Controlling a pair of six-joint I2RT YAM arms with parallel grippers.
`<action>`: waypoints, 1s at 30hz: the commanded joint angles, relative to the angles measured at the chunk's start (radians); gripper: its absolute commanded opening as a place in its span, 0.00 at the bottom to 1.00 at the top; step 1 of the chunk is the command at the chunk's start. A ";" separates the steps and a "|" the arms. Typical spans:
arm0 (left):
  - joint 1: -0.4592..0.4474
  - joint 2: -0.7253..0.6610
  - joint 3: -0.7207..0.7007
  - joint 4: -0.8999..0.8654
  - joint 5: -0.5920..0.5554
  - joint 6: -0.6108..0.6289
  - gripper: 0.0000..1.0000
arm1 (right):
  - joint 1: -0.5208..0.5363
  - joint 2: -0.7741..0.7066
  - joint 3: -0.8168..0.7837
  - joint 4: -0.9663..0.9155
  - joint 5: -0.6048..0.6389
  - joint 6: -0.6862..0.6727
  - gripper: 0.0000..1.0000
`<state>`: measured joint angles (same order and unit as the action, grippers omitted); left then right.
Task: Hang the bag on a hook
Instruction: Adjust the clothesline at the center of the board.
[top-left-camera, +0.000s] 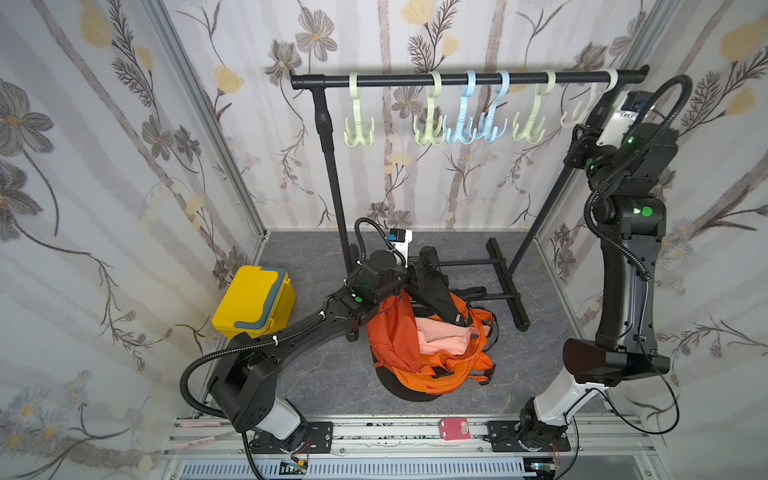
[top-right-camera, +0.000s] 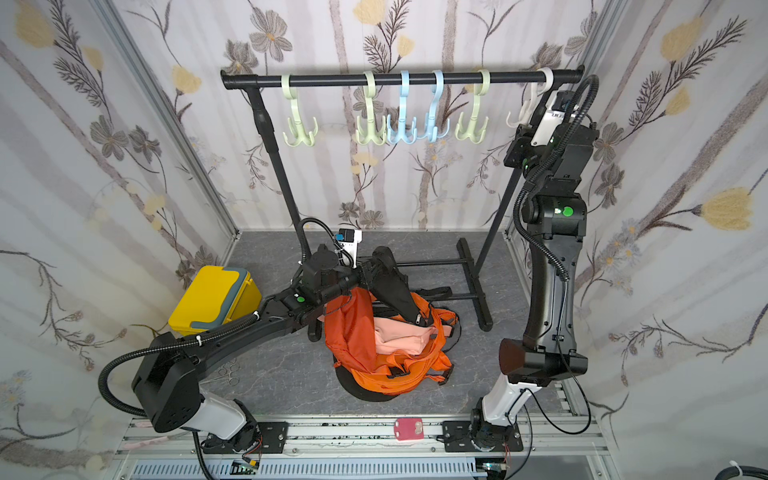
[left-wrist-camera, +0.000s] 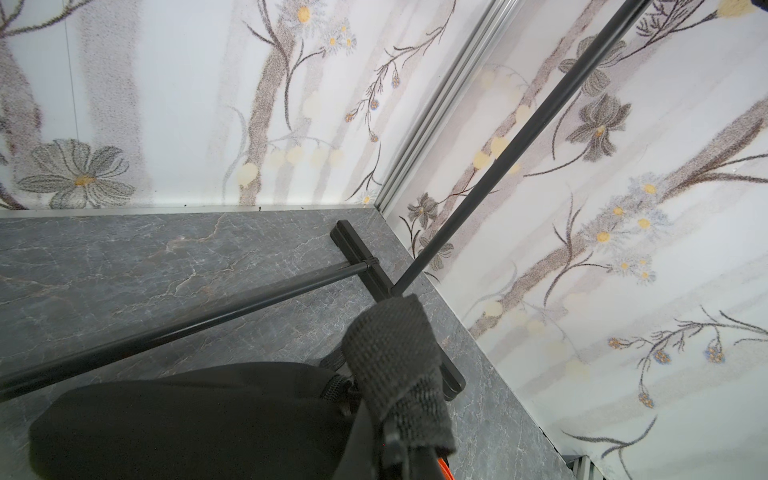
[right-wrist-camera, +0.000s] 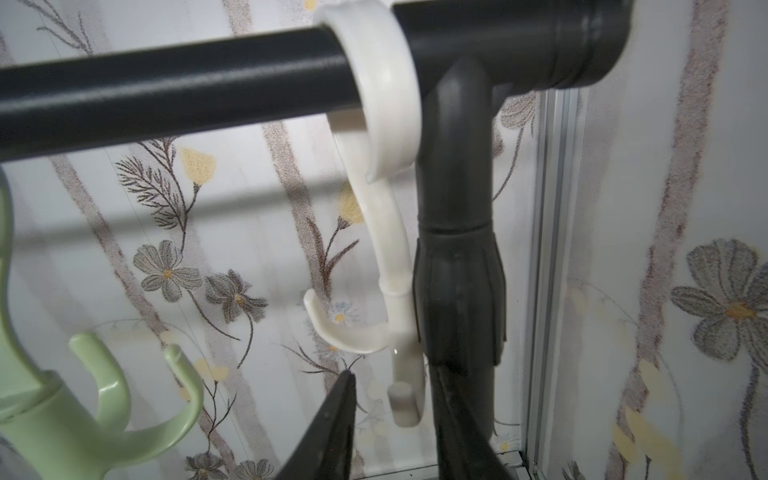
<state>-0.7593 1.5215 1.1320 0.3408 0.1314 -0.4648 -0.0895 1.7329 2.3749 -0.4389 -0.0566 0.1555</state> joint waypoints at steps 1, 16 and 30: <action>0.002 0.006 0.020 0.016 -0.011 0.007 0.00 | 0.002 0.009 0.009 0.072 -0.068 0.019 0.23; 0.005 0.011 0.029 0.024 -0.021 0.011 0.00 | 0.005 0.016 0.009 0.163 -0.380 0.035 0.00; 0.009 -0.011 -0.003 0.027 -0.007 0.017 0.00 | -0.001 0.053 -0.012 0.238 -0.519 0.123 0.00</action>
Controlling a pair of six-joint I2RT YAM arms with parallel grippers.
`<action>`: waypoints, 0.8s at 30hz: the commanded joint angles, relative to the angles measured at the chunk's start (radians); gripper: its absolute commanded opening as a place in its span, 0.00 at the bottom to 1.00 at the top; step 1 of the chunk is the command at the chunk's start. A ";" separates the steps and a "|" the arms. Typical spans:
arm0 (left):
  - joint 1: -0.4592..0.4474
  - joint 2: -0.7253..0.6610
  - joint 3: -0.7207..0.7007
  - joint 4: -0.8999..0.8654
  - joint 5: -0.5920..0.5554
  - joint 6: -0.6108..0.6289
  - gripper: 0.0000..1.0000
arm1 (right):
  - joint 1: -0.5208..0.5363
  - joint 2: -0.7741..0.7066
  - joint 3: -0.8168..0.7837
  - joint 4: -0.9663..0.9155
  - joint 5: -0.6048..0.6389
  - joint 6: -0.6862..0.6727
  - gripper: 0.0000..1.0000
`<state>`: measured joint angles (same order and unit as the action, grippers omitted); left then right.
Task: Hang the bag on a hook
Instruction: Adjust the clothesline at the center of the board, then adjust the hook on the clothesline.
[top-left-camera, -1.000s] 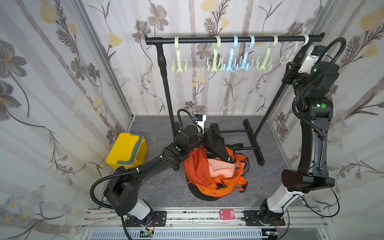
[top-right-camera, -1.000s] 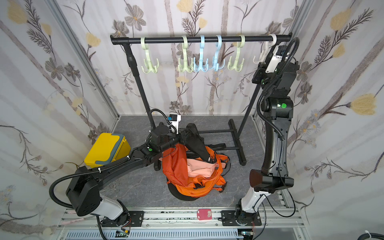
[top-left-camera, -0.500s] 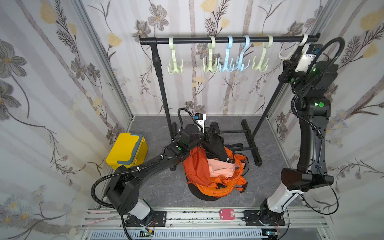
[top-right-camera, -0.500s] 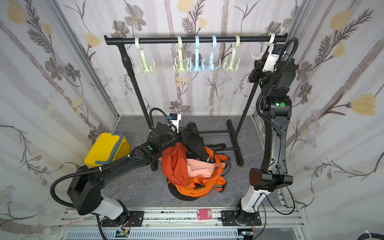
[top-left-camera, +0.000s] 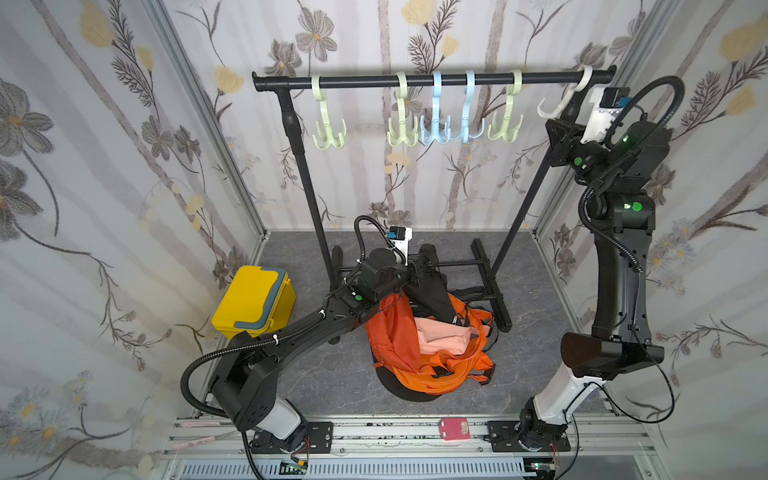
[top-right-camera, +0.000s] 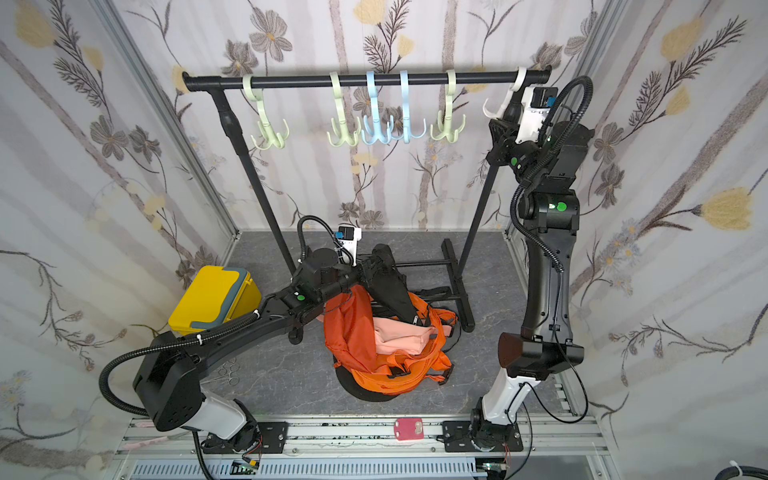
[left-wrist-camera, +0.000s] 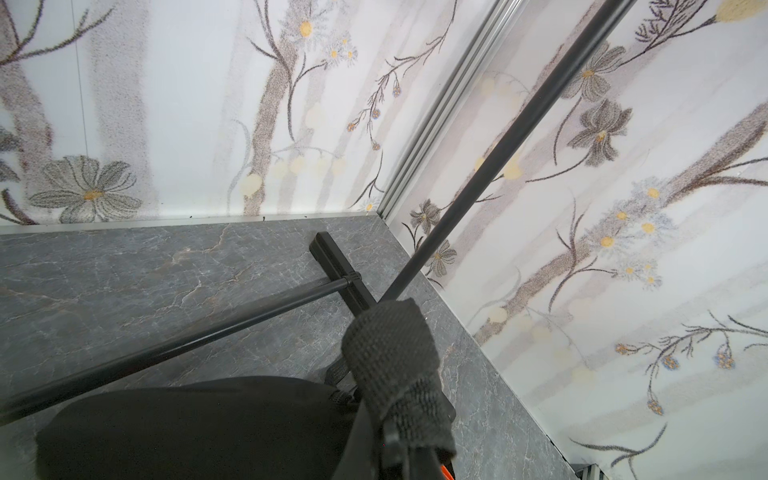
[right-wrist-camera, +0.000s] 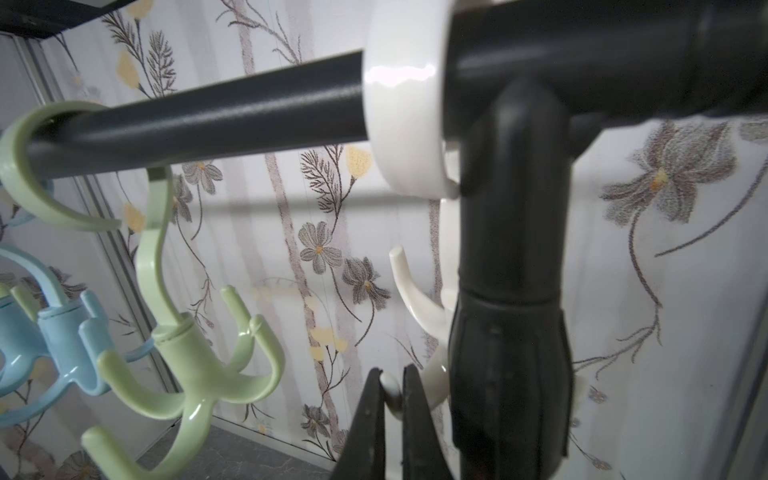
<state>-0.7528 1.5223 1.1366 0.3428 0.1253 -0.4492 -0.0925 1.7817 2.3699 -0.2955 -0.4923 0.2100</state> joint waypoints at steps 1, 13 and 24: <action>0.004 -0.016 -0.012 0.027 -0.001 0.003 0.00 | 0.002 0.001 -0.027 0.119 -0.057 0.069 0.00; 0.013 -0.041 -0.059 0.056 0.001 -0.009 0.00 | 0.008 -0.110 -0.360 0.345 -0.010 0.154 0.22; 0.015 -0.046 -0.061 0.064 -0.006 -0.009 0.00 | 0.029 -0.125 -0.337 0.396 -0.037 0.196 0.33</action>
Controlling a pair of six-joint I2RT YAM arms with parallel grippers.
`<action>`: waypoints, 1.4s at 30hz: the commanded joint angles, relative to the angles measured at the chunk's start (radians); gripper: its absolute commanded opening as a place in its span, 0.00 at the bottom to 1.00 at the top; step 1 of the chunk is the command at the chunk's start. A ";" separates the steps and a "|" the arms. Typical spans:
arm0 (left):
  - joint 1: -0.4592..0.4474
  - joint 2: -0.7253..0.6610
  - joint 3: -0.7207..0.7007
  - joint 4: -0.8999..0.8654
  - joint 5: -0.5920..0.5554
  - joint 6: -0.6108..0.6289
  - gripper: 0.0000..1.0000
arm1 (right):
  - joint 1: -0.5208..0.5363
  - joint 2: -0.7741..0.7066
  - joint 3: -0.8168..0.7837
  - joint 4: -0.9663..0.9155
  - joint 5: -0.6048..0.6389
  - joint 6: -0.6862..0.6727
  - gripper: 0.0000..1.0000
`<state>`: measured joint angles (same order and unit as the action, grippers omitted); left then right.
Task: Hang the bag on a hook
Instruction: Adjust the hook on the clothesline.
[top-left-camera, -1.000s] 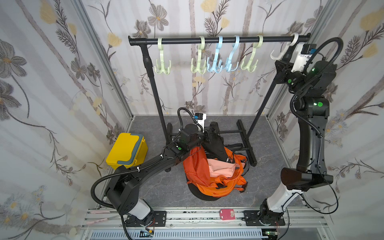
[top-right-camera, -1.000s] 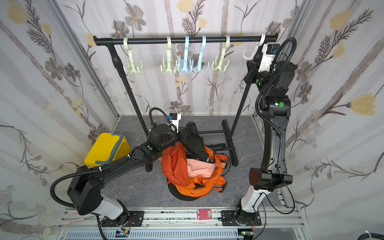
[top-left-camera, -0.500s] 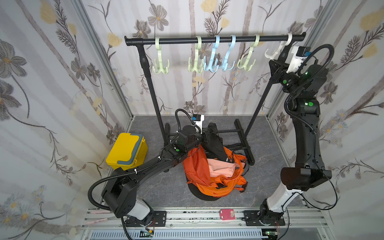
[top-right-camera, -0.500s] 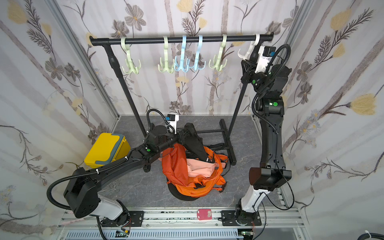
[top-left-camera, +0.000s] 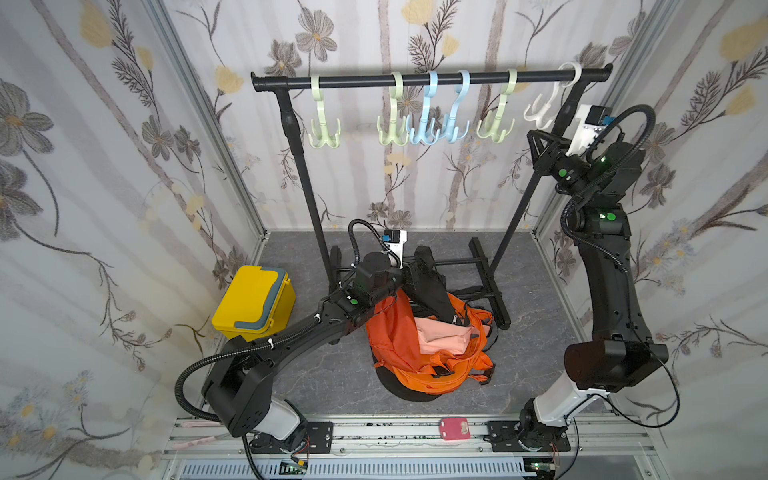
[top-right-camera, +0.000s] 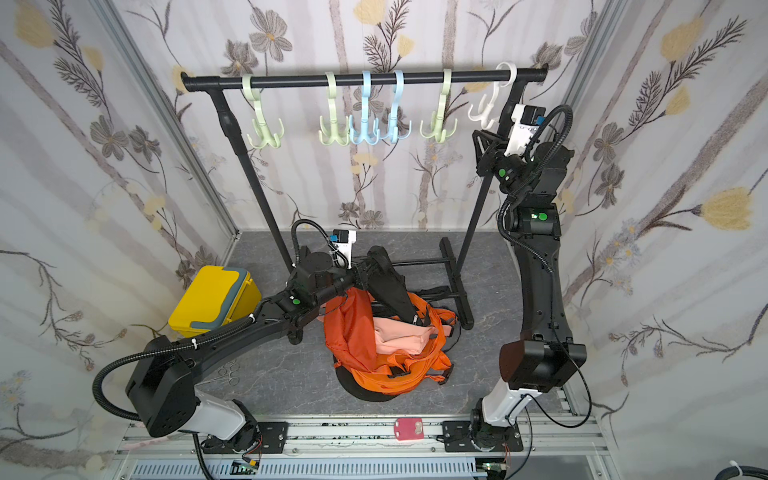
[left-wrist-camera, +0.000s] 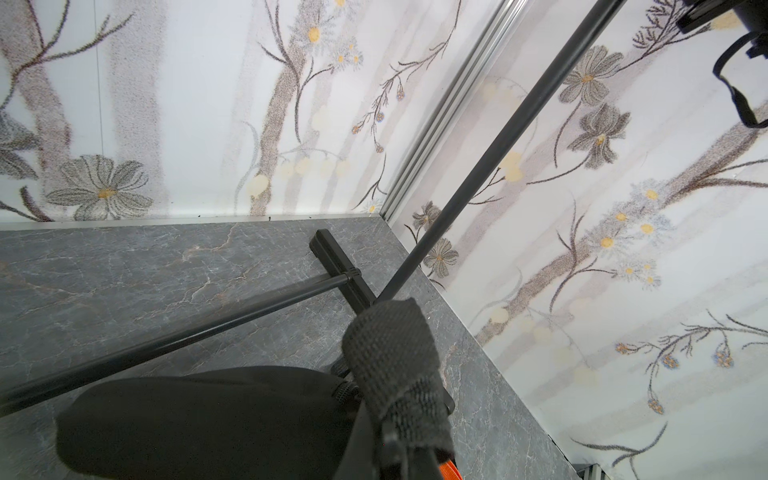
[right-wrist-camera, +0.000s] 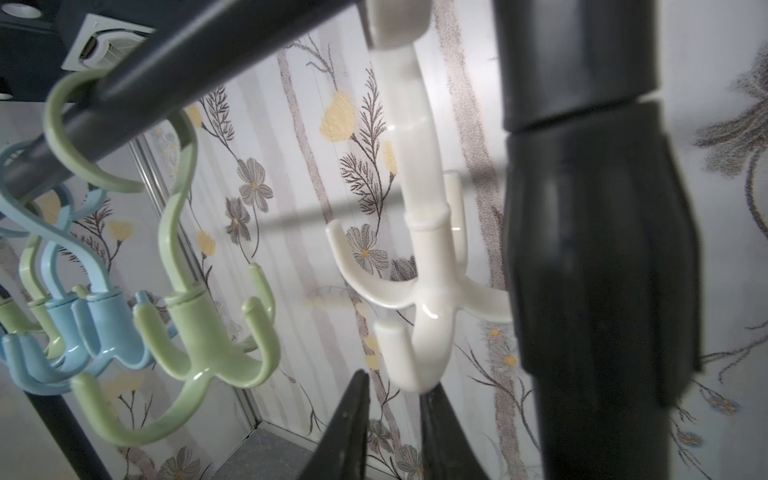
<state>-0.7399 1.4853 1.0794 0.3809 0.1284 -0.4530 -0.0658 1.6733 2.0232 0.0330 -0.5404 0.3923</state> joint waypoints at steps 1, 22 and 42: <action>0.002 -0.009 -0.006 0.027 -0.010 -0.006 0.00 | 0.004 -0.020 0.012 0.071 0.022 0.010 0.36; 0.017 -0.045 -0.044 0.040 -0.031 -0.011 0.00 | 0.162 -0.009 0.070 -0.164 0.076 -0.202 0.40; 0.022 -0.033 -0.058 0.076 -0.010 -0.024 0.00 | 0.135 -0.288 -0.241 -0.034 0.412 -0.267 0.66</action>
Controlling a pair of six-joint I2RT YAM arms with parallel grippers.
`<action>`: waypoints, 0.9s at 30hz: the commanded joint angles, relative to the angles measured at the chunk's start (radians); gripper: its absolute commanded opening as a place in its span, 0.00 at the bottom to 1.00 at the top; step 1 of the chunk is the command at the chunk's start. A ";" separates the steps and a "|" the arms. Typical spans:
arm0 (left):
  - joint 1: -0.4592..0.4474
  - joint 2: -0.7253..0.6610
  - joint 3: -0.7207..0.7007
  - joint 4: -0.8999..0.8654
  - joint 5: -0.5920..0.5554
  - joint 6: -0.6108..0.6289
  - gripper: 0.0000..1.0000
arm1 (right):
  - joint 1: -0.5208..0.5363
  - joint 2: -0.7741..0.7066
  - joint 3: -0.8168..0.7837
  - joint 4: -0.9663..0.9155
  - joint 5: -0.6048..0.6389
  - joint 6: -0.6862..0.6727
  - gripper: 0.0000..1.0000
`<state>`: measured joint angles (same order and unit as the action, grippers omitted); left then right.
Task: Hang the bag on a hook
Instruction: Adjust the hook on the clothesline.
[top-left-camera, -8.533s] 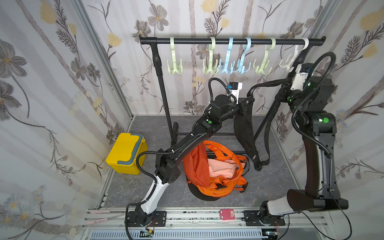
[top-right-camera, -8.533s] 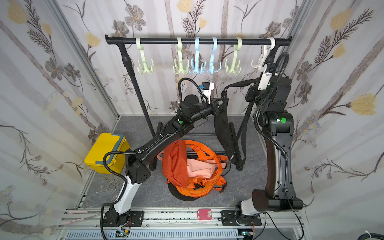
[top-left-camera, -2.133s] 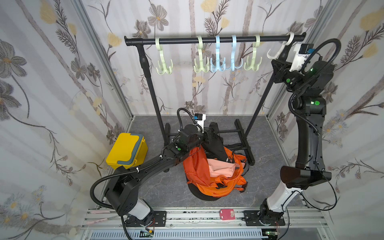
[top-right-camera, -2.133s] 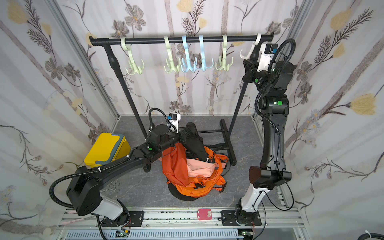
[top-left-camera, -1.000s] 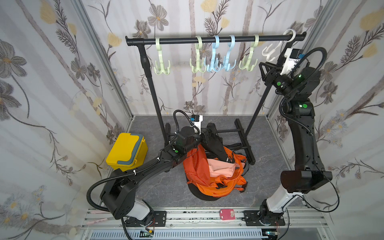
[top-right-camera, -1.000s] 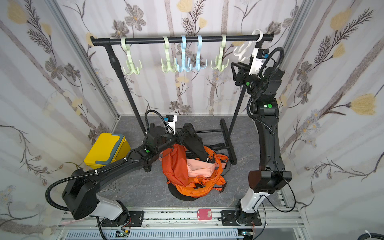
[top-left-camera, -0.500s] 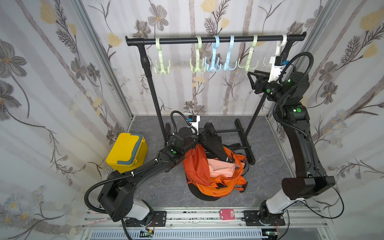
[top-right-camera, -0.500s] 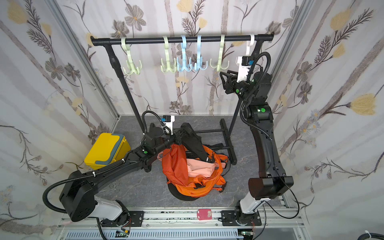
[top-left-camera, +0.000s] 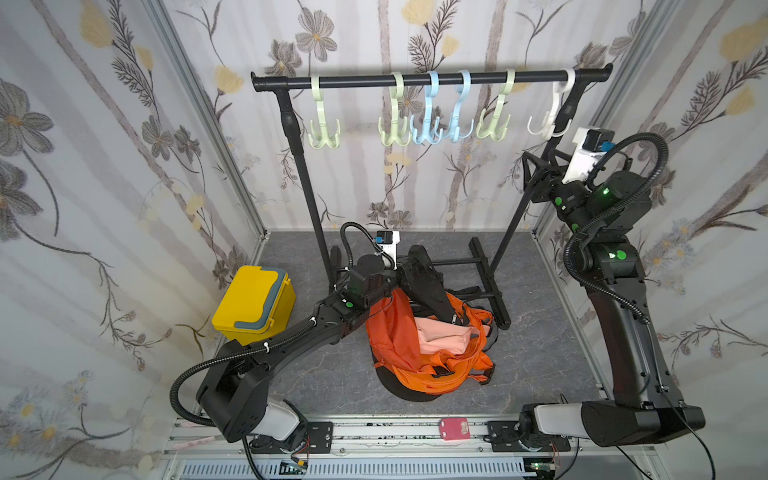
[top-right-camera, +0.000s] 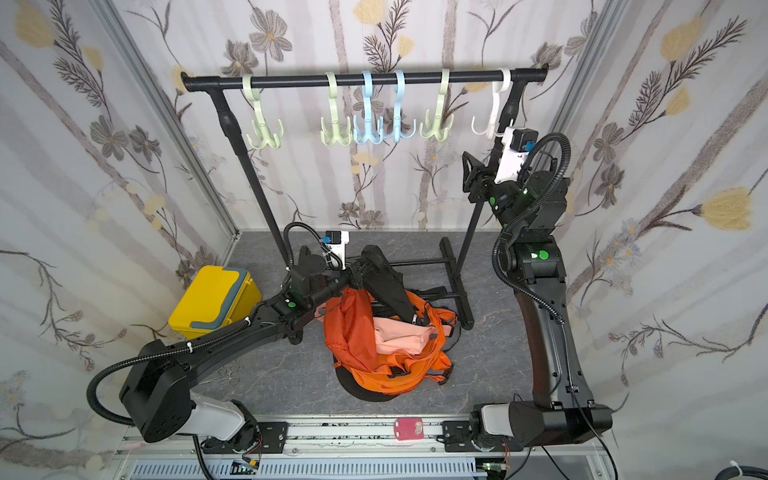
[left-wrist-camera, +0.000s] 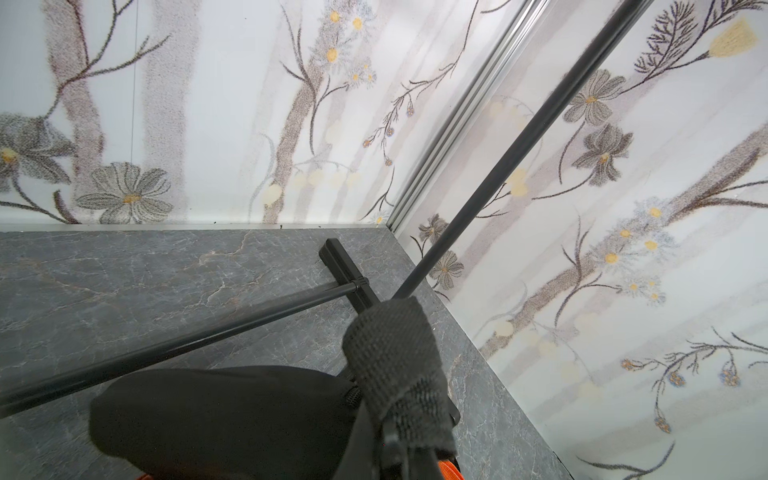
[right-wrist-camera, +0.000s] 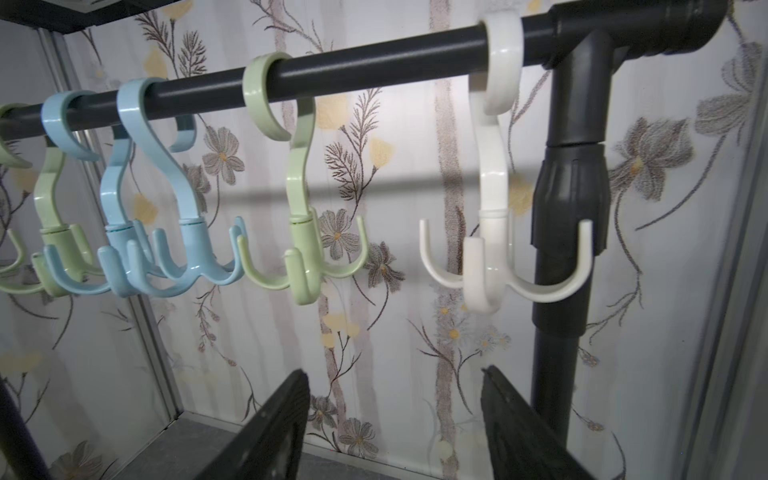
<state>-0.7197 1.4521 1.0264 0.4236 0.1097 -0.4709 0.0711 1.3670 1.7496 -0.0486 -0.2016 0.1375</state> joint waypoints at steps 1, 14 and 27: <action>0.002 -0.002 -0.006 0.033 0.008 -0.007 0.00 | -0.002 0.035 0.057 0.042 0.090 -0.014 0.66; 0.002 -0.020 -0.017 0.033 0.005 -0.004 0.00 | -0.006 0.300 0.400 -0.059 0.096 -0.009 0.51; 0.009 -0.041 -0.041 0.033 -0.009 0.003 0.00 | 0.018 0.201 0.246 -0.007 -0.112 -0.025 0.20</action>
<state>-0.7158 1.4223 0.9920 0.4309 0.1081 -0.4679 0.0860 1.6096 2.0388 -0.0566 -0.2493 0.1371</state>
